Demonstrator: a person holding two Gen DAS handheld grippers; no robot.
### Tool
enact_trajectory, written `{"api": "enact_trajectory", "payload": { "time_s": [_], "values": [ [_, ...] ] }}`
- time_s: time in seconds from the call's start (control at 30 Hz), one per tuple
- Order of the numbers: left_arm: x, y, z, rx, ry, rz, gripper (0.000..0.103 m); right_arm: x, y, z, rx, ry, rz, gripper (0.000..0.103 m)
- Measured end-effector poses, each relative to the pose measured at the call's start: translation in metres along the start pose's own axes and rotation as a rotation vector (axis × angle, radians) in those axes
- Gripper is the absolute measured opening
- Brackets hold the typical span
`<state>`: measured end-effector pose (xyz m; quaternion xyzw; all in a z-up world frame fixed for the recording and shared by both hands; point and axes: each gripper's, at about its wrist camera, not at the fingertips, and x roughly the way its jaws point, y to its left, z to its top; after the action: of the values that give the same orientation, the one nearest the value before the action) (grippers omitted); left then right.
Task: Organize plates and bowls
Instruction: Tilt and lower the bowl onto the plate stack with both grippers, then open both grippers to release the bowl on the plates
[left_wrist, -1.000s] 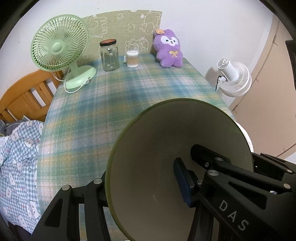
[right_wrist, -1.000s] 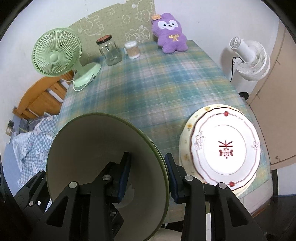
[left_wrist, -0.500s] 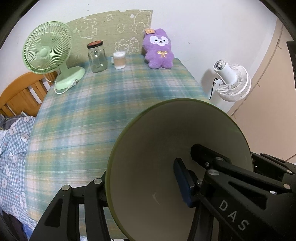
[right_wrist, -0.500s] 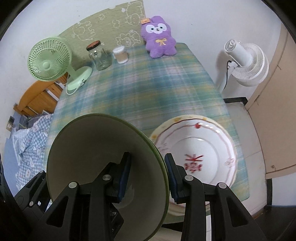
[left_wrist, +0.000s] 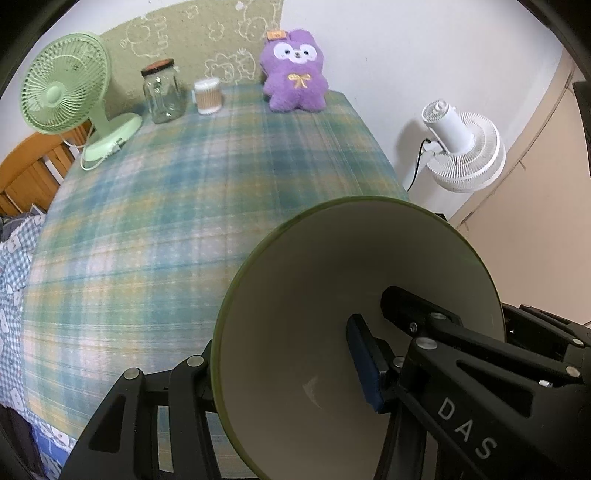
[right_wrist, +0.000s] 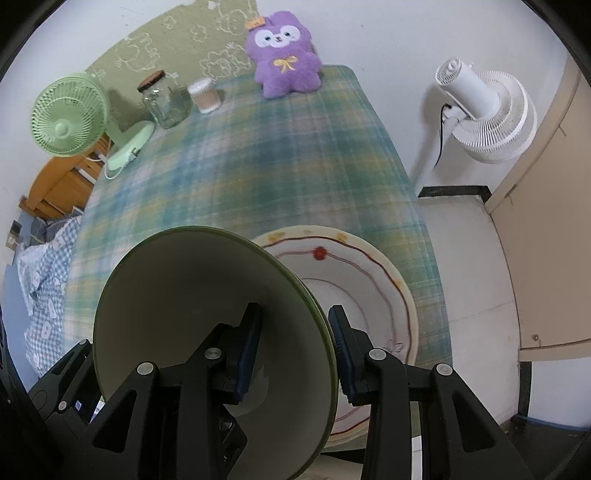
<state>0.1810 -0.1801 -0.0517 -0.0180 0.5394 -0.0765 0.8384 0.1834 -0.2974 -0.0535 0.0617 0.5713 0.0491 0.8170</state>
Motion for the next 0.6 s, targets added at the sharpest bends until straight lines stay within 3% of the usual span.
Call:
{"api": "enact_trajectory", "payload": {
  "time_s": [0.27,0.6],
  "values": [
    [0.025,-0.015,0.002,-0.015,0.06,-0.001,0.054,0.022,-0.021,0.005,-0.003,0.06,-0.005,0.041],
    [0.032,-0.023,0.005,-0.007,0.048,0.029,0.056,0.029,-0.029,0.011,-0.013,0.061,0.015,0.042]
  ]
}}
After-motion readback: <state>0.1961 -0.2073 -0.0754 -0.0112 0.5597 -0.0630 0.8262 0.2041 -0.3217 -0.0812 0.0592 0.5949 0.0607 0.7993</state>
